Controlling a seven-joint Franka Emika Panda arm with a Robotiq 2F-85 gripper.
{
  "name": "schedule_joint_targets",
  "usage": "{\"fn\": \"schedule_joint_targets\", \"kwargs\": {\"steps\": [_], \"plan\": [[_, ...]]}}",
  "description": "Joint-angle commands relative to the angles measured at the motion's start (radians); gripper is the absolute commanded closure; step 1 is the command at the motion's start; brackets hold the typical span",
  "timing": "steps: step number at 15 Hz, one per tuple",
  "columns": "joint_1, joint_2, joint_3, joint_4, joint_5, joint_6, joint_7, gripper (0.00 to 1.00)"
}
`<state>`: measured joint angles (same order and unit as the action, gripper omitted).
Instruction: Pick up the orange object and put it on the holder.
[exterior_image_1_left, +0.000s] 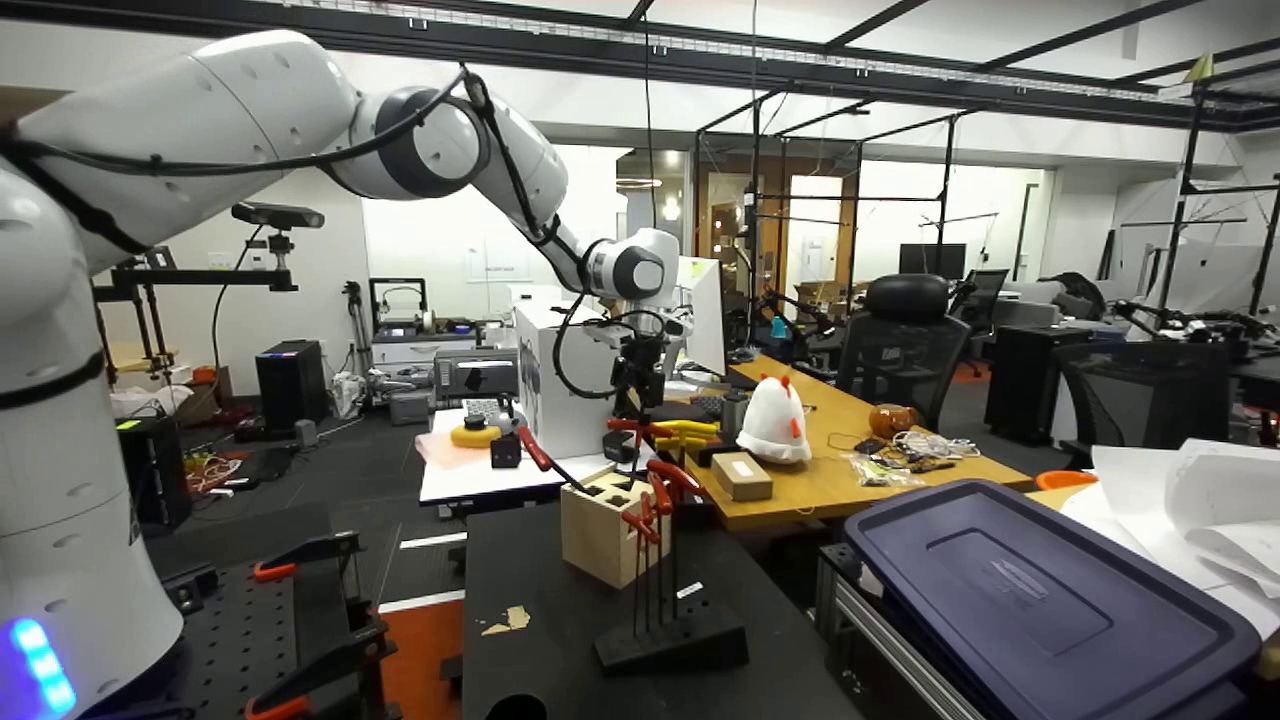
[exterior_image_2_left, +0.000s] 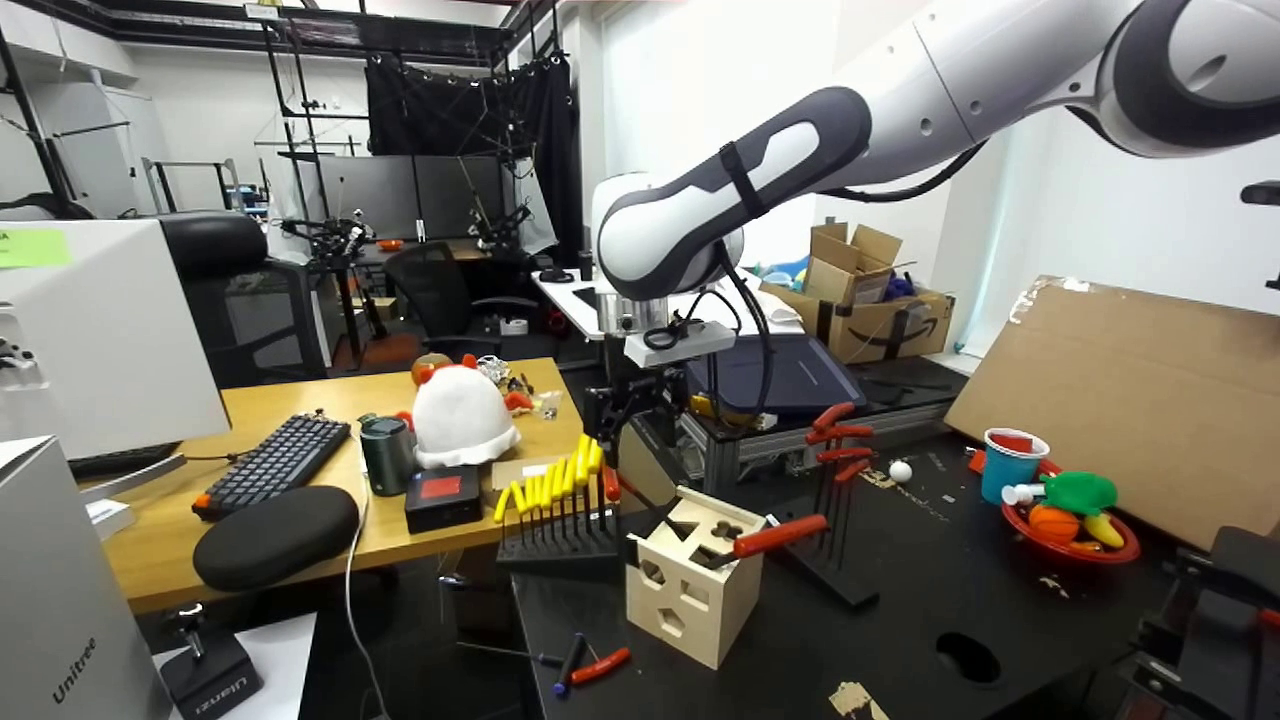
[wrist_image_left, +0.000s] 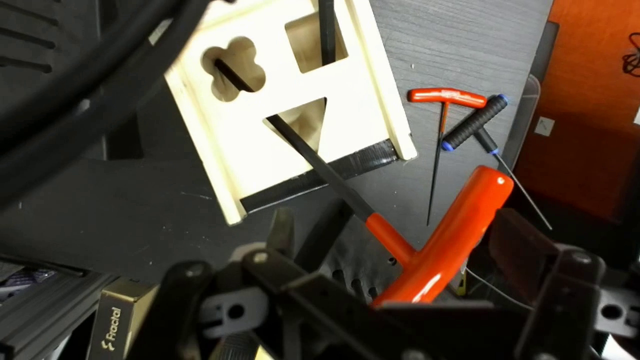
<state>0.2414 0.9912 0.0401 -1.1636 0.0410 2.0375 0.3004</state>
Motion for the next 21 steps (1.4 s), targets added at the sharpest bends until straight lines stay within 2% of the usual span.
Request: {"fn": "schedule_joint_targets", "kwargs": {"steps": [1,10,17,18,20,21], "plan": [[0.017,0.061,-0.007,0.119,-0.017,-0.07,0.007,0.0],[0.041,0.165,-0.014,0.271,-0.02,-0.13,0.026,0.0],[0.053,0.231,-0.026,0.366,-0.025,-0.223,0.033,0.01],[0.054,0.239,-0.027,0.379,-0.027,-0.236,0.032,0.26],[0.055,0.254,-0.027,0.403,-0.027,-0.252,0.03,0.29],[0.055,0.26,-0.026,0.414,-0.026,-0.259,0.029,0.37]]}}
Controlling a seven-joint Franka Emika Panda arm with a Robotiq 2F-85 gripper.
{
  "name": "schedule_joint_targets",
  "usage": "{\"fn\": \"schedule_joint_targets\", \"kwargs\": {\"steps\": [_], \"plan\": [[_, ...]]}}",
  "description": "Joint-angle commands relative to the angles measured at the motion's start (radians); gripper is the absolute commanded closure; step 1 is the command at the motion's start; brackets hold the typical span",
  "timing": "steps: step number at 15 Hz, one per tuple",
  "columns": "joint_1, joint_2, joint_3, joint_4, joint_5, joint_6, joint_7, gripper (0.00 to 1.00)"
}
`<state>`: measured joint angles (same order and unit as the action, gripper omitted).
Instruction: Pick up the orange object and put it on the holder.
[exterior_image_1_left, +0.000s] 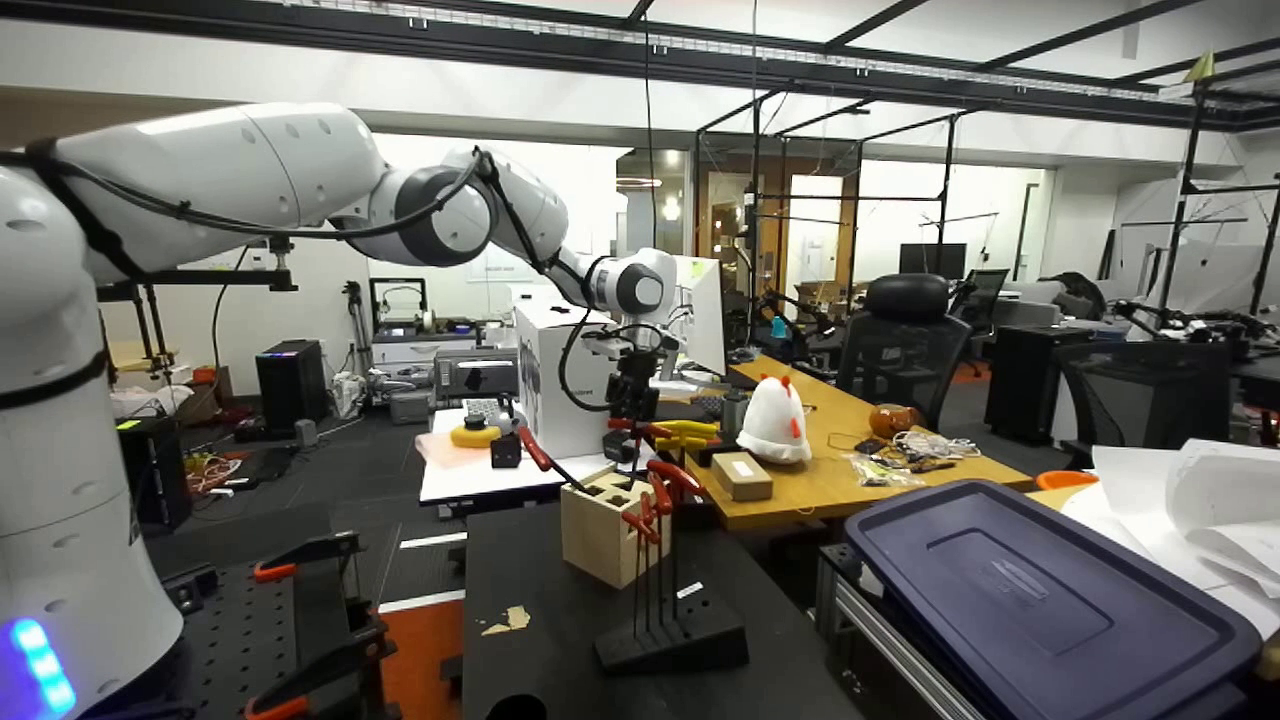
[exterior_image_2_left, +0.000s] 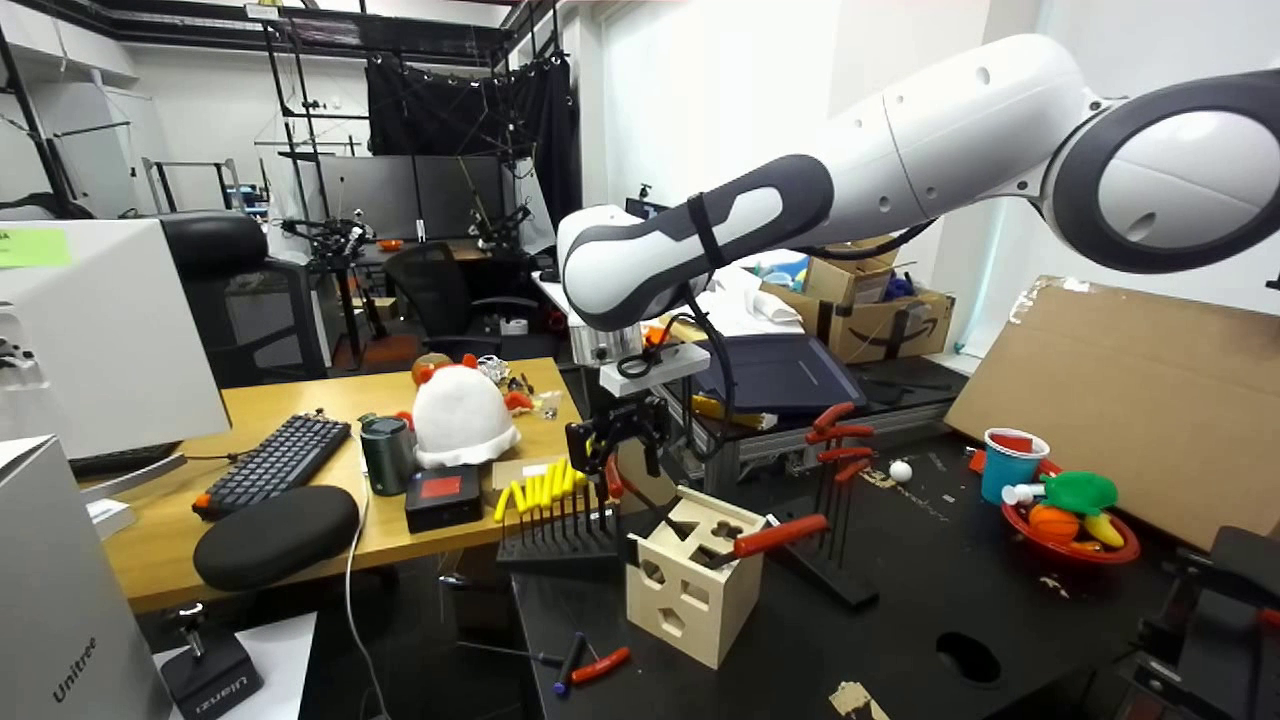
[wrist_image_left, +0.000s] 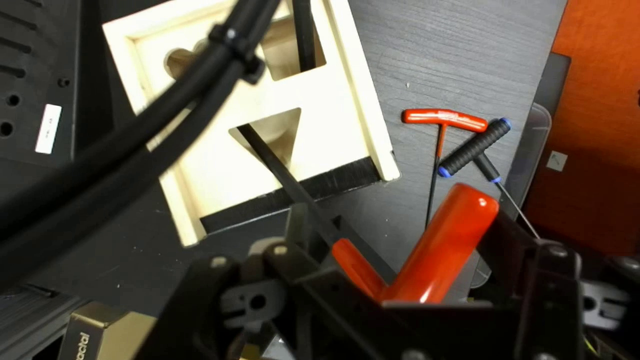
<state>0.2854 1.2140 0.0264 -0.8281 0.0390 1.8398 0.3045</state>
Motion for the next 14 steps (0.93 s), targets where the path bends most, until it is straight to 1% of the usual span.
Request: {"fn": "schedule_joint_targets", "kwargs": {"steps": [1,4,8,10,11,12,14], "plan": [[0.01,0.042,-0.011,0.088,-0.022,-0.068,0.024,0.45],[0.01,0.047,-0.017,0.092,-0.015,-0.071,0.019,0.69],[0.015,0.05,-0.023,0.1,-0.022,-0.07,0.021,0.97],[0.02,0.049,-0.034,0.096,-0.027,-0.074,0.019,1.0],[0.025,0.044,-0.04,0.091,-0.03,-0.076,0.018,1.0],[0.029,0.041,-0.045,0.088,-0.03,-0.077,0.016,0.98],[0.038,0.028,-0.049,0.072,-0.041,-0.078,0.008,0.98]]}}
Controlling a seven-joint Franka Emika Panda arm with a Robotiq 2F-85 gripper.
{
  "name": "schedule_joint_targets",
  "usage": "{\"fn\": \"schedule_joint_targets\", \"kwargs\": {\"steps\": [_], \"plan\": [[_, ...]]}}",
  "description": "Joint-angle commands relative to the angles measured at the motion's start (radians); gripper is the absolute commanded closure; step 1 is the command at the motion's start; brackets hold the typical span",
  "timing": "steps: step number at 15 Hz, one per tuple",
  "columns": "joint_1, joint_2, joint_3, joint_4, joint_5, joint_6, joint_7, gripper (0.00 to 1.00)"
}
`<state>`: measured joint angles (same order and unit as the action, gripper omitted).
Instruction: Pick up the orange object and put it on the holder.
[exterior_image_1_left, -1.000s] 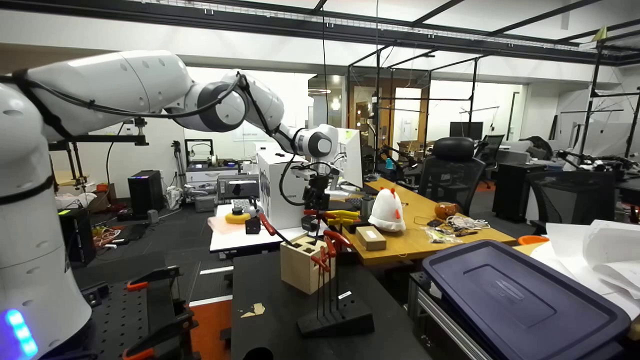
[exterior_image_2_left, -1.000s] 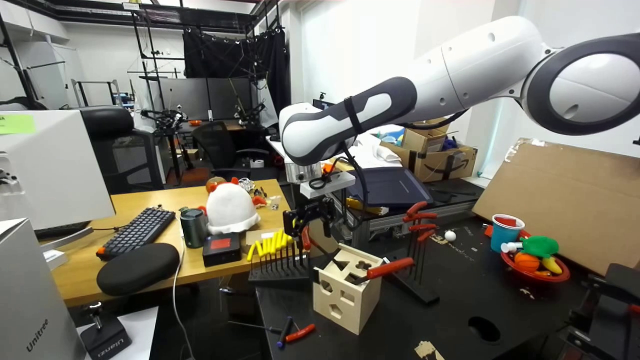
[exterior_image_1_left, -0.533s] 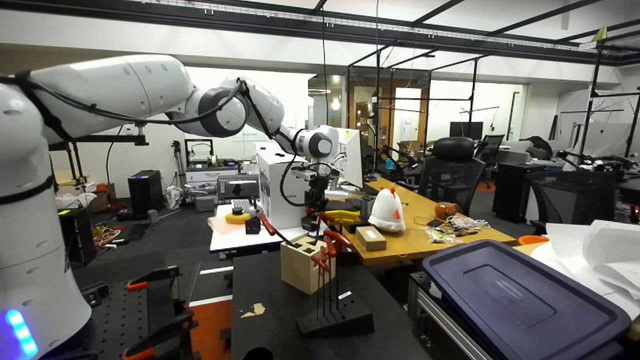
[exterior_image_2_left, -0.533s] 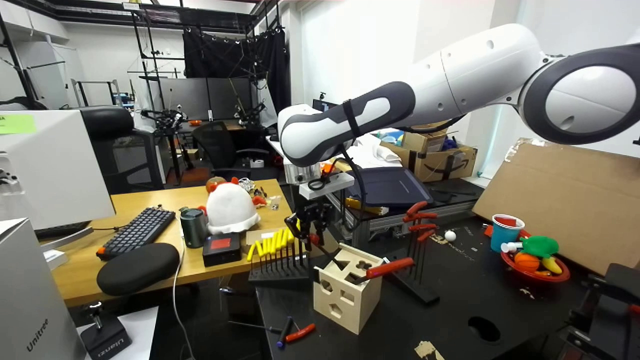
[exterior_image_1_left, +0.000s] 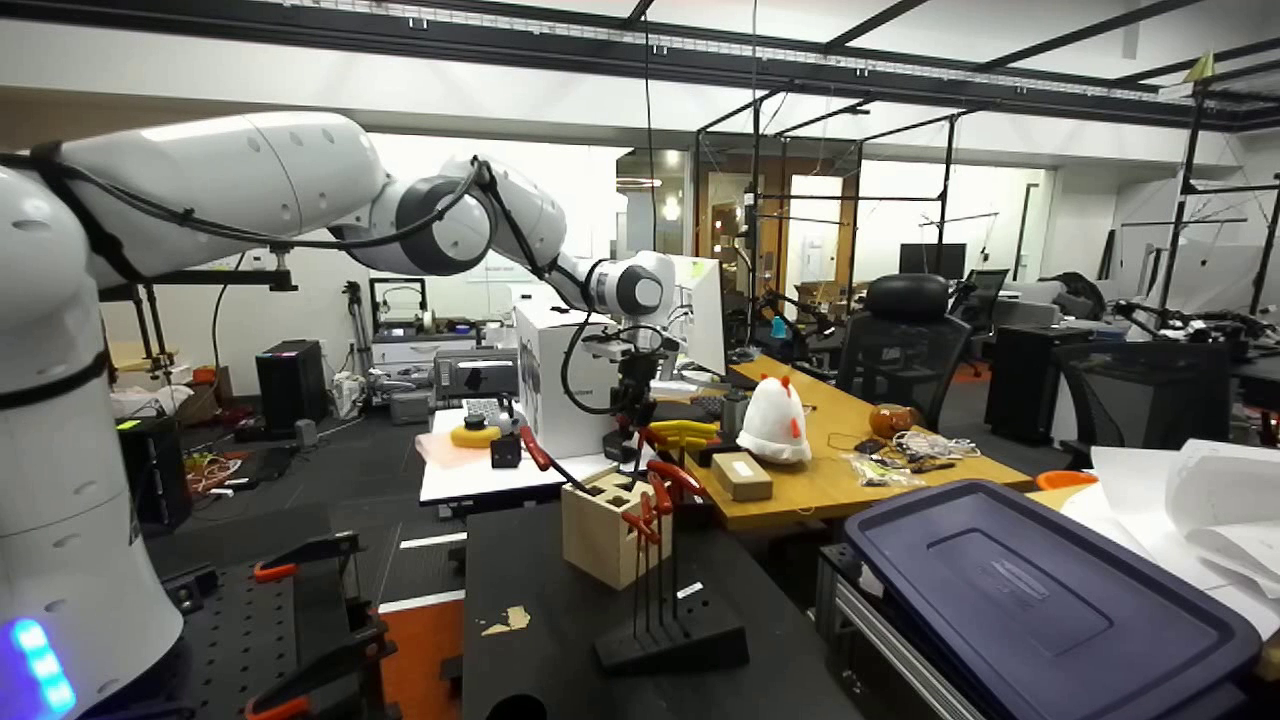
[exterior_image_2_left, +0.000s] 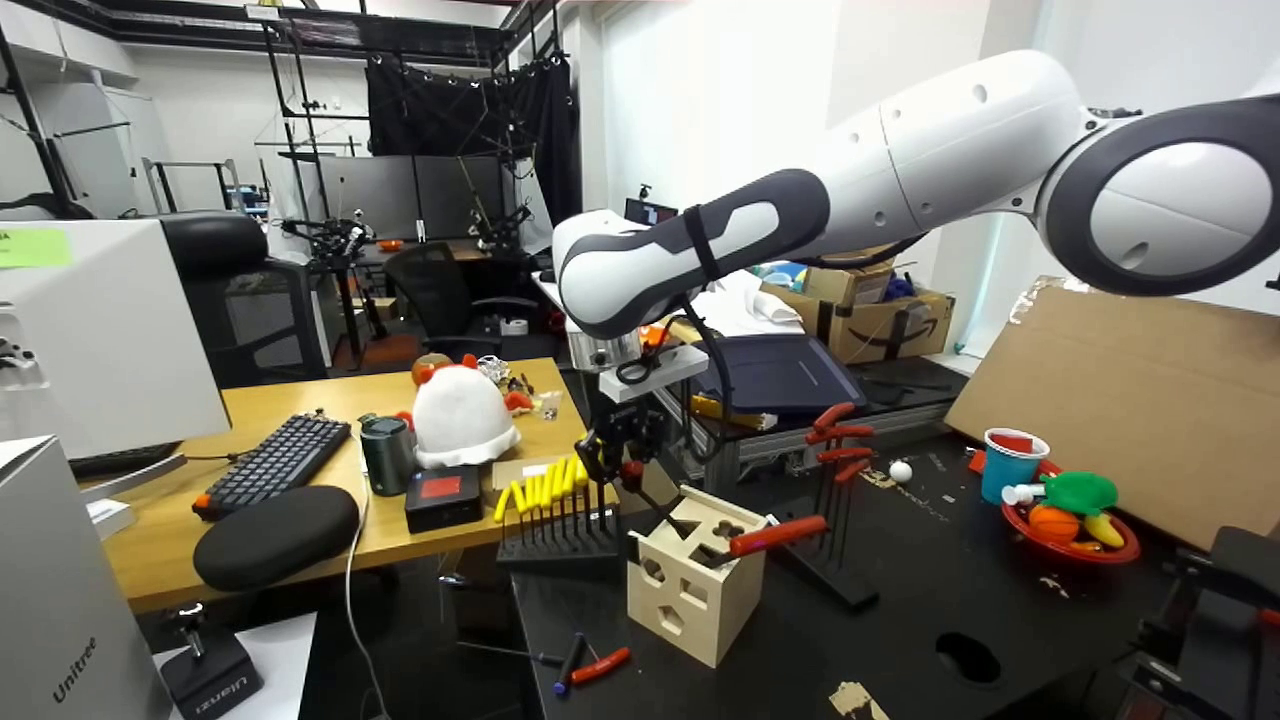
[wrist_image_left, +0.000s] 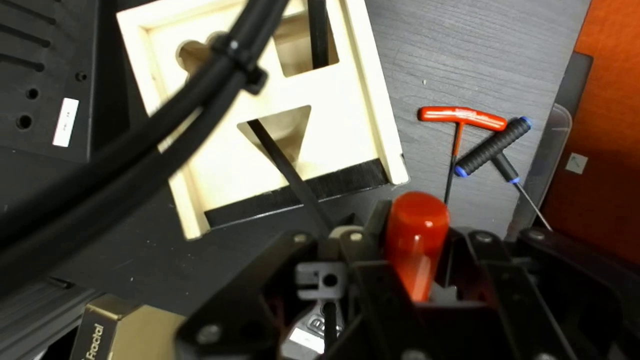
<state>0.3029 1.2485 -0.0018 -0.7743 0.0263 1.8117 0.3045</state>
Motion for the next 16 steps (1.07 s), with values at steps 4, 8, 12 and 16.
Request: {"fn": "schedule_joint_targets", "kwargs": {"steps": [4,8,12,16], "plan": [[0.028,-0.046,-0.021,-0.038,-0.055,-0.03,-0.01,0.98],[0.027,-0.109,-0.032,-0.125,-0.077,0.022,0.01,0.98],[0.021,-0.208,-0.052,-0.29,-0.069,0.141,0.038,0.98],[0.0,-0.282,-0.051,-0.453,-0.043,0.301,0.07,0.98]]}}
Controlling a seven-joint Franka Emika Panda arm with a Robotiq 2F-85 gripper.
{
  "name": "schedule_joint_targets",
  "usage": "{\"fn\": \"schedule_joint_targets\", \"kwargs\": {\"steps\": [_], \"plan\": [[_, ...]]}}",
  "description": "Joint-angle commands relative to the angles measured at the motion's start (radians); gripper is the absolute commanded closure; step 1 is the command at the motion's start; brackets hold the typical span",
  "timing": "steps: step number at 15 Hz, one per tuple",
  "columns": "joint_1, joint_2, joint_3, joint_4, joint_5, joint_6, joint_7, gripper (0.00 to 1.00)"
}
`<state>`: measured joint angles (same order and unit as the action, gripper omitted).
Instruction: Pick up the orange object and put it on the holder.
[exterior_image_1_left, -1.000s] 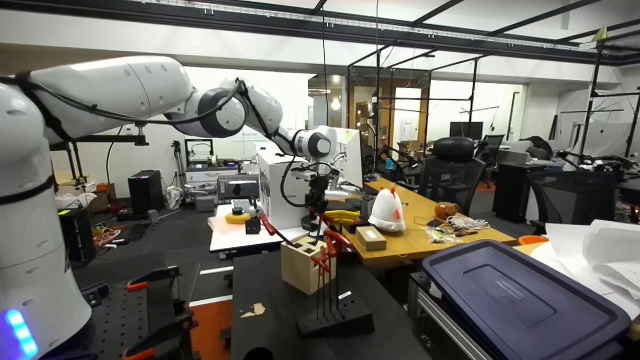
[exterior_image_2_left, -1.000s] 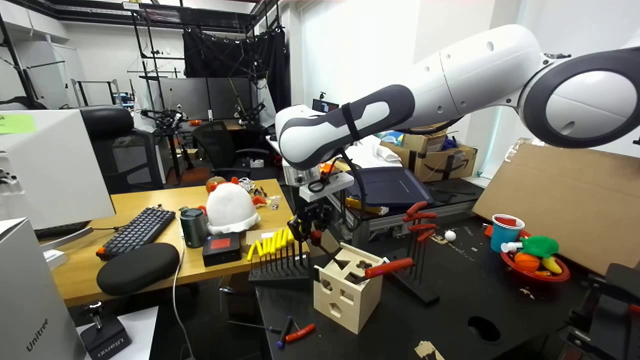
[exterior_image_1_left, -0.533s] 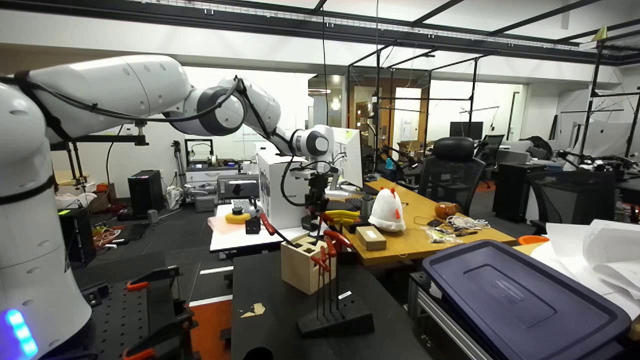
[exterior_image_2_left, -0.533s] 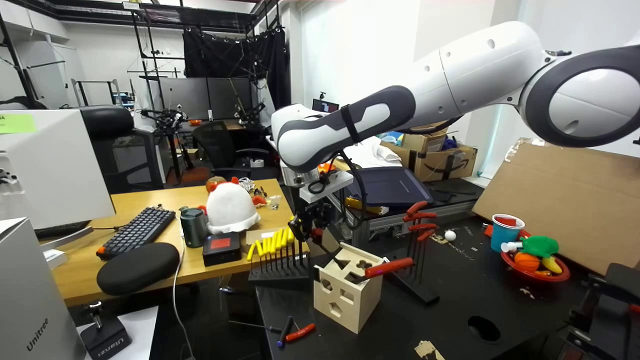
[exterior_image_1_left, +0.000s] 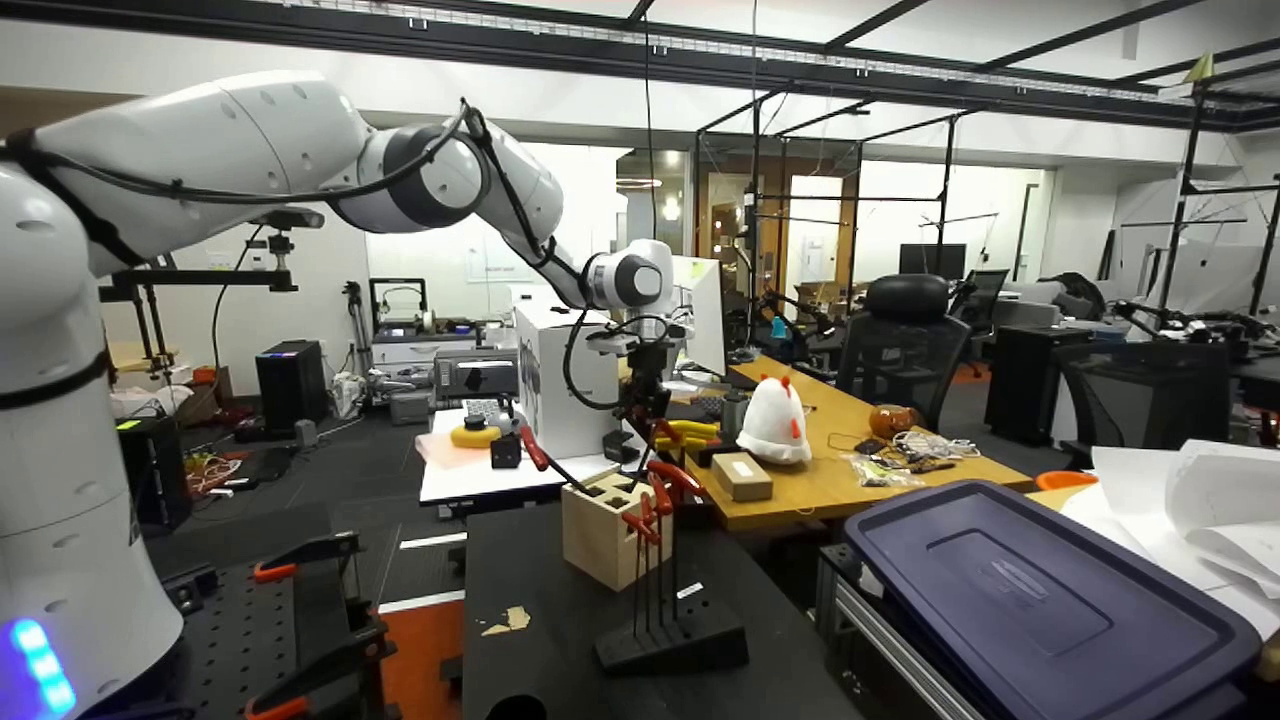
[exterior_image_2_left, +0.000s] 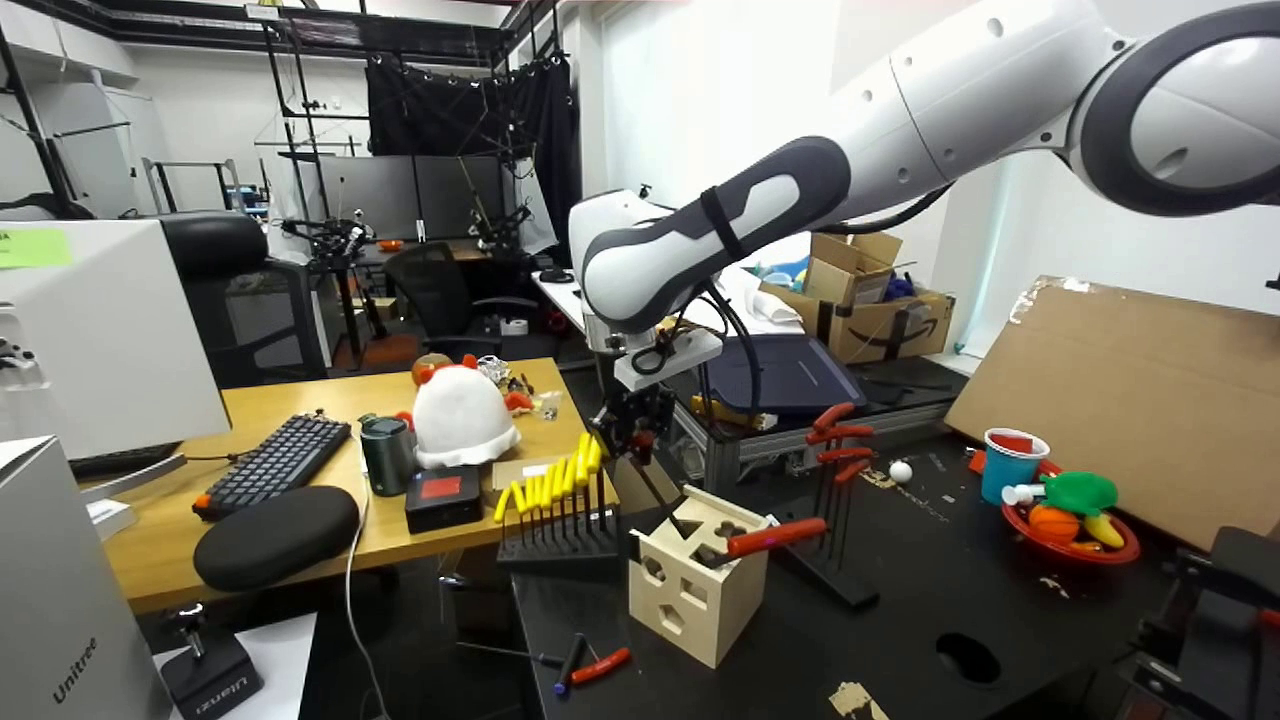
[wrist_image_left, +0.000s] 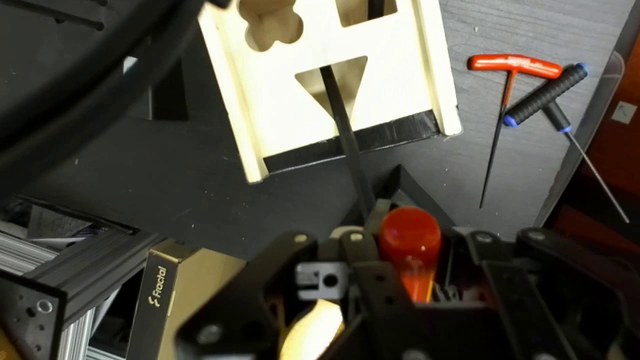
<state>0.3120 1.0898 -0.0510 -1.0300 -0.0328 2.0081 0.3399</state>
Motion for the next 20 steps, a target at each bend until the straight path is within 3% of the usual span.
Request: {"fn": "schedule_joint_targets", "kwargs": {"steps": [1,13,14,15,20], "plan": [[-0.013,-0.141,0.0,-0.24,0.021,0.151,0.04,0.98],[-0.002,-0.363,-0.014,-0.764,0.034,0.617,0.19,0.98],[-0.003,-0.386,-0.013,-0.809,0.035,0.639,0.188,0.65],[-0.008,-0.413,-0.011,-0.858,0.035,0.658,0.178,0.64],[-0.057,-0.538,0.008,-1.024,0.026,0.634,0.077,0.27]]}}
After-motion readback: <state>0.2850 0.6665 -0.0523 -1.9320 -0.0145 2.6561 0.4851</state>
